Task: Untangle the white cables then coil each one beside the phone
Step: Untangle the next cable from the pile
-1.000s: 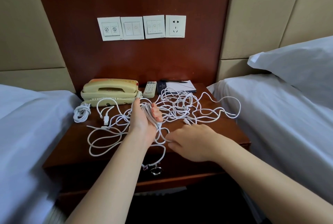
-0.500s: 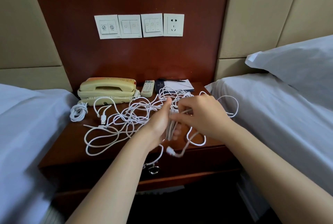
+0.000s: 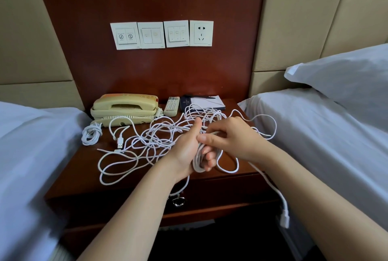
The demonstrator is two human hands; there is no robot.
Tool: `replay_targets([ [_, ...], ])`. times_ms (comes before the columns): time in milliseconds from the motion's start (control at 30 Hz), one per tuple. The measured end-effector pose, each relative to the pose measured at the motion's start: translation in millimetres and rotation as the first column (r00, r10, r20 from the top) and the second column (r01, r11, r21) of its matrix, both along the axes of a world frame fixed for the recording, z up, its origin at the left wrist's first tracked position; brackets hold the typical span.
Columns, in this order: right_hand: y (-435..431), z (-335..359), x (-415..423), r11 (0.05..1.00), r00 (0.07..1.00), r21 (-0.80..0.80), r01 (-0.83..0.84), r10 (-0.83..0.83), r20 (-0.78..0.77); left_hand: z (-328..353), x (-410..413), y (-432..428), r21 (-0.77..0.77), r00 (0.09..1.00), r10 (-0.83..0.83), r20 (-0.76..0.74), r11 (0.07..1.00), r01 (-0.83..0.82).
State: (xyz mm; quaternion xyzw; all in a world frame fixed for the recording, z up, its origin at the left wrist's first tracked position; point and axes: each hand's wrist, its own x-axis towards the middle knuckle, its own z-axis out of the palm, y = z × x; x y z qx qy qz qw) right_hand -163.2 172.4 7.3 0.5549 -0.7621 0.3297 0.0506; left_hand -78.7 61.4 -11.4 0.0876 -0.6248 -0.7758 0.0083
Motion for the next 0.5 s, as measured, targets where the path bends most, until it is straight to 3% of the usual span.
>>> replay_targets([
  [200, -3.3, -4.4, -2.1, 0.987, 0.994, -0.140, 0.078, -0.088, -0.065, 4.7, -8.4, 8.7, 0.029, 0.951, 0.308, -0.011, 0.951, -0.307],
  [300, -7.3, -10.3, 1.4, 0.974, 0.981, -0.173, 0.147, -0.165, -0.096, -2.3, -12.7, 3.8, -0.072, 0.867, 0.499, -0.013, 0.864, -0.498],
  [367, -10.0, -13.8, 7.3, 0.967, 0.977, -0.190, 0.172, -0.192, -0.093, -2.6, -10.4, 3.0, -0.136, 0.793, 0.602, -0.089, 0.782, -0.609],
  [500, -9.5, -10.7, 13.8, 0.886, 0.967, -0.392, 0.247, -0.202, 0.153, 3.1, -1.0, 11.0, -0.303, 0.725, 0.622, -0.297, 0.658, -0.689],
])
